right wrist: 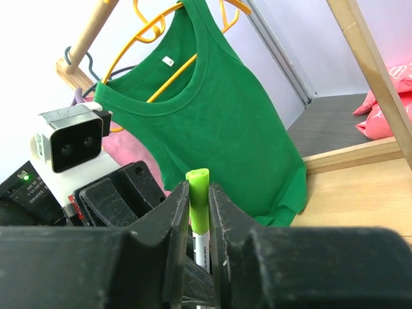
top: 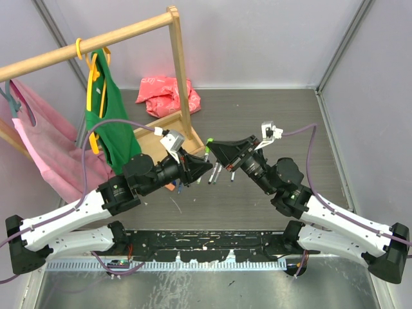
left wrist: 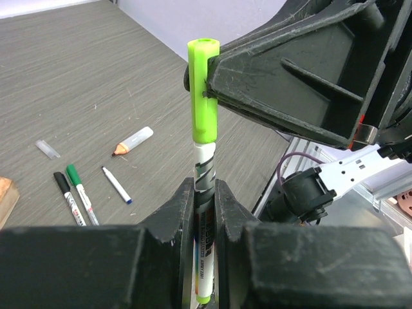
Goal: Insert the pens into the pen caps
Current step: Insert the pen cap onto the pen, then press the pen cap onto the pen.
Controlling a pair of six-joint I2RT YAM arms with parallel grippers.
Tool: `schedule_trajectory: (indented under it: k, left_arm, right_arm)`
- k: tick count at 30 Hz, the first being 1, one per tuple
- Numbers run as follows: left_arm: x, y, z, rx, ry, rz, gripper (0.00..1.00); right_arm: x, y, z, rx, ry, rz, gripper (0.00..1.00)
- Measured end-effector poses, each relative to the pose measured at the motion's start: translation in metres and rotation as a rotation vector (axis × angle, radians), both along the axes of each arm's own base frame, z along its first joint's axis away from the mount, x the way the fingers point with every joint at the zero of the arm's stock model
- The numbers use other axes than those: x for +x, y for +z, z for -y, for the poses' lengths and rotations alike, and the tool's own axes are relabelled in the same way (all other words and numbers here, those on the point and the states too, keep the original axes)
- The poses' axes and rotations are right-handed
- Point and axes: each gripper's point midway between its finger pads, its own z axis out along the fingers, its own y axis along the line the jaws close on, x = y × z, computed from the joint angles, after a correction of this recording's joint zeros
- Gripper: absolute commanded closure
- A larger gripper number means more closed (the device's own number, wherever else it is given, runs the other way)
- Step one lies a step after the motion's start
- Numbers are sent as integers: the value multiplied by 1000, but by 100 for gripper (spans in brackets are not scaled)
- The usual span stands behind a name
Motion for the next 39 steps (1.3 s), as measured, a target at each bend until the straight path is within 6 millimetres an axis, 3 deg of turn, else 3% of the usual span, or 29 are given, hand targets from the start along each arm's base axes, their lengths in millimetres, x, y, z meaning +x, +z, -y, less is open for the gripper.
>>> schedule_trajectory:
  k: [3, 7, 14, 23, 28, 39]
  left_arm:
    - [2, 4, 0, -12, 10, 5, 100]
    - [5, 24, -2, -59, 30, 28, 100]
    - [5, 27, -3, -69, 30, 34, 100]
    - [-4, 30, -2, -72, -16, 38, 100]
    - [-13, 29, 2, -63, -75, 37, 100]
    - [-27, 39, 9, -58, -166, 61, 100]
  right_arm:
    - [-3, -2, -2, -8, 17, 0, 65]
    - [-9, -14, -7, -52, 49, -16, 56]
    - [-12, -7, 14, -79, -6, 15, 44]
    - [-6, 42, 38, -67, -120, 94, 39]
    - [-2, 58, 40, -70, -148, 119, 38]
    - [-4, 52, 18, -125, -71, 125, 43]
